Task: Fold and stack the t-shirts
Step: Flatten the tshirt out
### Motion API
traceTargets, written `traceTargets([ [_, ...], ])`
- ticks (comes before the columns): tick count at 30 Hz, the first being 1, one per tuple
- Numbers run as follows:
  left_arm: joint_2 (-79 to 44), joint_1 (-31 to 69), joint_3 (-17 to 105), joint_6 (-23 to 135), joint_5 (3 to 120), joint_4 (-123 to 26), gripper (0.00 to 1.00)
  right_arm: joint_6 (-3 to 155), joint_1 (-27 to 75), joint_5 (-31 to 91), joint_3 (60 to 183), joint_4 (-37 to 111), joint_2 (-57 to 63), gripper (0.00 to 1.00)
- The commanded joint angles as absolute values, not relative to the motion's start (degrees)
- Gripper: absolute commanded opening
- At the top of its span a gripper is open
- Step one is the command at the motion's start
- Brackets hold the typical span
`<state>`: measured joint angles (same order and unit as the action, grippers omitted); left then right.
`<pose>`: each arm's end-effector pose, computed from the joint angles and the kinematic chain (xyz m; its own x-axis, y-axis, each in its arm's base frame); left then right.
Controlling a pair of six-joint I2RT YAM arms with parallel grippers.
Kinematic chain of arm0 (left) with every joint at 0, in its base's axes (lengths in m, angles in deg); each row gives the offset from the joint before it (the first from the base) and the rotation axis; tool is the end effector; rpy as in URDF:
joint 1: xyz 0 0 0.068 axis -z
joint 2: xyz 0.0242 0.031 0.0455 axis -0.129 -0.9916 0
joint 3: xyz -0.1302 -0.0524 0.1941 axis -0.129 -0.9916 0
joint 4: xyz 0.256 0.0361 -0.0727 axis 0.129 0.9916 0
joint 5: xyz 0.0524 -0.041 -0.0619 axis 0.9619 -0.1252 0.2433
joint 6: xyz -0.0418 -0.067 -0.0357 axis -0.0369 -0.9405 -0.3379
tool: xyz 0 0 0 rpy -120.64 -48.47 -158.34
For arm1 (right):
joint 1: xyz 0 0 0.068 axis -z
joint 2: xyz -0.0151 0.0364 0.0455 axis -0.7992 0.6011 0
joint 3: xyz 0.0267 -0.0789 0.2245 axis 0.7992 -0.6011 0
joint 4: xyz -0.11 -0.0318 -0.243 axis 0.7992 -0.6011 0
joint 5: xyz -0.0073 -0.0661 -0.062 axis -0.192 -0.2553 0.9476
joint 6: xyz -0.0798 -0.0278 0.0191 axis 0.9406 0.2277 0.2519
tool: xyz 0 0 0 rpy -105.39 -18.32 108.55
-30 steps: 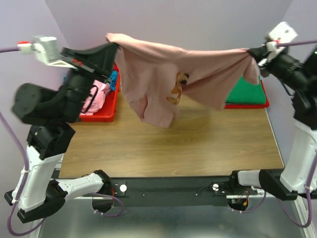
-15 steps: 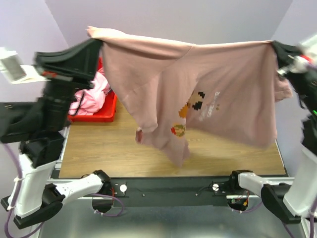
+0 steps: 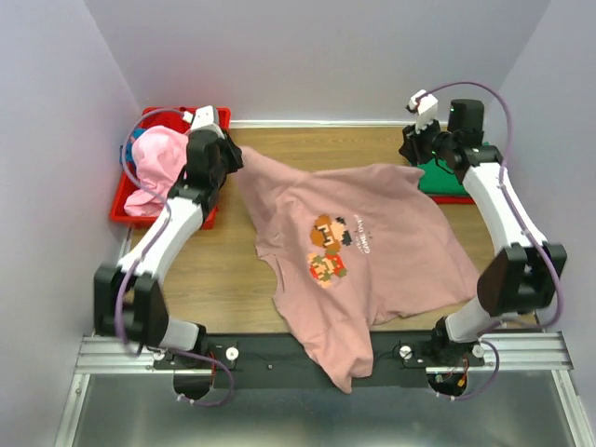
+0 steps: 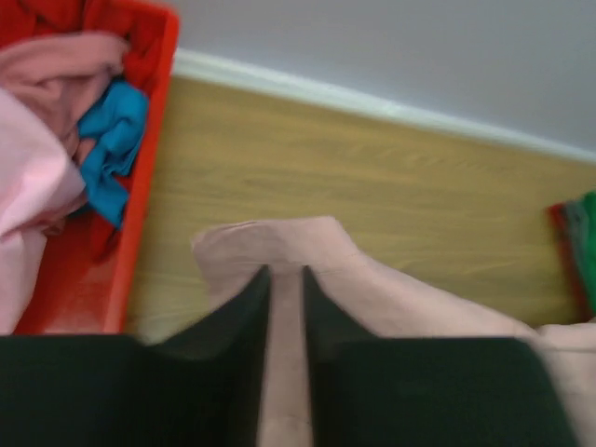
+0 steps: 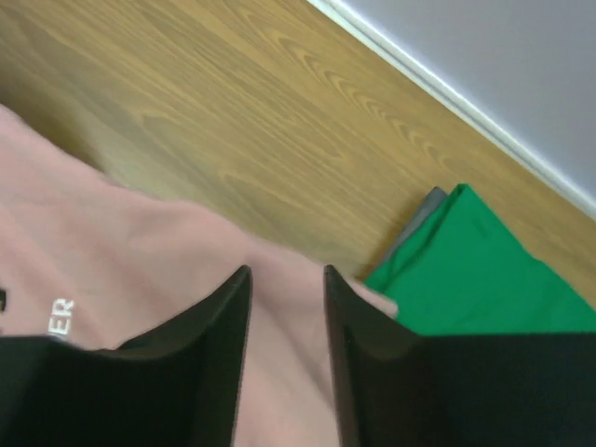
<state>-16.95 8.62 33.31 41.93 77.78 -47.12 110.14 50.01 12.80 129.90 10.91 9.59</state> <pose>0.3542 -0.0905 0.3030 -0.2473 -0.3762 -0.8929 0.0362 0.9173 -0.3965 0.3887 0.0533 0.3143 -0.2546 -0.4305 -0.8659 -0.5991 0.7731 -0.2082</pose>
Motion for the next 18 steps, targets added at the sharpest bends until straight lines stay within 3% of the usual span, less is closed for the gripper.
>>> traceTargets([
  [1, -27.9, 4.2, 44.9, 42.7, 63.5, -48.6, 0.45, 104.8, 49.5, 16.8, 132.7, 17.7, 14.6, 0.56],
  [2, -30.3, 4.5, 49.2, 43.8, 63.3, -44.9, 0.53, 104.9, 49.6, 18.1, 131.7, 17.7, 14.0, 0.70],
  [3, -30.2, 4.7, 50.2, 45.5, 63.3, -44.2, 0.56, 105.9, 49.5, 19.1, 130.5, 17.8, 13.1, 0.75],
  [4, -28.2, 5.0, 50.4, 46.1, 63.5, -43.7, 0.72, 106.2, 49.6, 20.3, 127.1, 17.8, 10.6, 0.79],
  [7, -21.8, 5.2, 48.0, 47.5, 63.4, -41.9, 0.75, 109.3, 49.8, 17.8, 119.7, 14.2, 6.1, 0.90],
  [13, -9.4, 10.2, 31.6, 42.5, 53.8, -35.4, 0.73, 114.1, 49.8, 19.3, 106.8, 2.2, -3.6, 0.93],
  [18, 3.1, 30.3, 13.9, 25.6, 57.4, -34.1, 0.69, 119.1, 50.9, 22.8, 98.3, -4.0, -7.7, 0.93],
])
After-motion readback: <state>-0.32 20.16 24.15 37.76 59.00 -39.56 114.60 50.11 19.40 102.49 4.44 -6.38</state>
